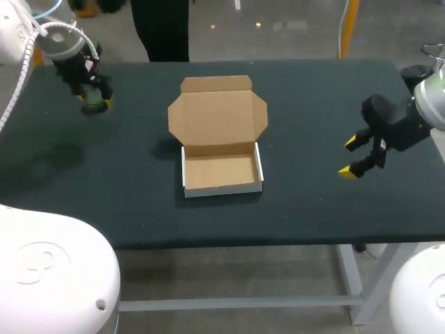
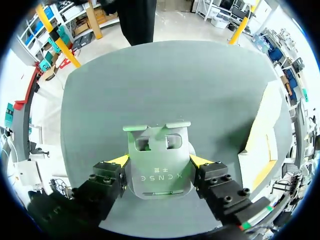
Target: Assemble the packaging by folding the flat box into shape, placing the metal phone stand inside, and closing the box properly
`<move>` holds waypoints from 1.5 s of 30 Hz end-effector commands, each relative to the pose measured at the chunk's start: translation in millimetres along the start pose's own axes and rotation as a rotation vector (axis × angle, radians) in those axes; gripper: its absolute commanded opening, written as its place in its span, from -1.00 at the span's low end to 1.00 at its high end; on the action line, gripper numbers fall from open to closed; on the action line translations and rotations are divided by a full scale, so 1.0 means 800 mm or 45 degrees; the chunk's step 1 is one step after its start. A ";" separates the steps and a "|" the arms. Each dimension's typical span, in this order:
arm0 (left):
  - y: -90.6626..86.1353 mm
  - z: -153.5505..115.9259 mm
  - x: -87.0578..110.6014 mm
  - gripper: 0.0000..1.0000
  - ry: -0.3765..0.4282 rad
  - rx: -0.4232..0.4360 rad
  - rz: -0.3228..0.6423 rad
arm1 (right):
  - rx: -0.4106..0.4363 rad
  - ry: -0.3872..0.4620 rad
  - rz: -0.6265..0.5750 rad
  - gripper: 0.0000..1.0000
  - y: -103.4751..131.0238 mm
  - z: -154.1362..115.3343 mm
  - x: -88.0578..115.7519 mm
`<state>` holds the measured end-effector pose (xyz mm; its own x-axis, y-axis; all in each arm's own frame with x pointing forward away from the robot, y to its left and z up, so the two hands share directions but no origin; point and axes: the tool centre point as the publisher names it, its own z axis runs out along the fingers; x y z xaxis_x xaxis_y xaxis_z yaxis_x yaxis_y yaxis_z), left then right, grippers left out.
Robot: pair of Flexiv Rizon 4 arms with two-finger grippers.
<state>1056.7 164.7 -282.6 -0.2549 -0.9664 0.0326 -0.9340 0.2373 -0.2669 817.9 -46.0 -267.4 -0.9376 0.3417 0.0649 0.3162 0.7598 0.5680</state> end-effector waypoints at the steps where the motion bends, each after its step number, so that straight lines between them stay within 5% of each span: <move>1: 0.009 -0.010 0.012 -1.00 -0.015 0.031 0.000 | -0.002 0.006 -0.002 1.00 -0.001 -0.002 0.000; 20: 0.059 -0.064 0.083 -1.00 -0.036 -0.012 0.027 | -0.002 0.006 -0.002 1.00 -0.001 -0.002 0.000; 45: 0.123 -0.103 0.221 -1.00 -0.014 0.015 0.130 | -0.002 0.006 -0.002 1.00 -0.001 -0.002 0.000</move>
<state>909.7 30.7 -226.0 -0.3541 -0.9348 0.0284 -0.9041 0.3344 -0.2660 817.6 -46.8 -266.5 -0.9382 0.3398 0.0662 0.3153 0.7596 0.5688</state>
